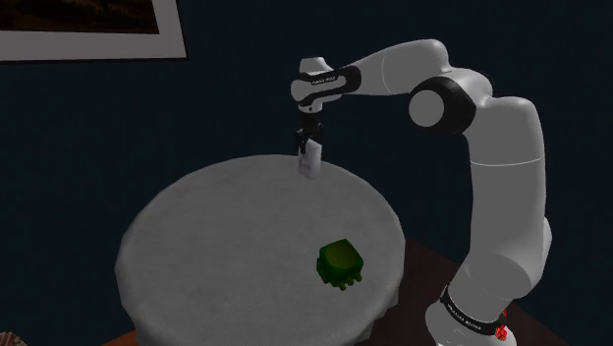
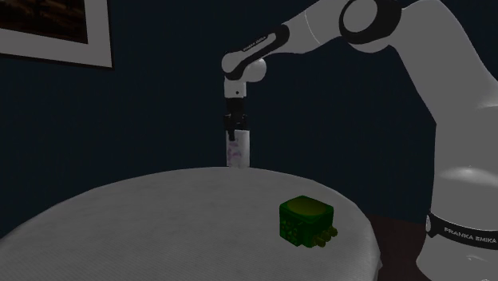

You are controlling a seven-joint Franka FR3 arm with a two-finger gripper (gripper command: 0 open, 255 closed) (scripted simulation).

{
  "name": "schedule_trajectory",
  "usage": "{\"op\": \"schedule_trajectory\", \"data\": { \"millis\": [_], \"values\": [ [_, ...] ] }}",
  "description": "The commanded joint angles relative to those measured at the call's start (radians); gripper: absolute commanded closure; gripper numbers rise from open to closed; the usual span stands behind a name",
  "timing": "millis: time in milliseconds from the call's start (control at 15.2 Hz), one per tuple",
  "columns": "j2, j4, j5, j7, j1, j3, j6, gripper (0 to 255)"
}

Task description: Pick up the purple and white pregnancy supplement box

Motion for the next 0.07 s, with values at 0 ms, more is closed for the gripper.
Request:
{"op": "schedule_trajectory", "data": {
  "millis": [0],
  "values": [
    [-0.001,0.009,0.0,0.0,0.0,0.0,-0.009,255]
  ]
}}
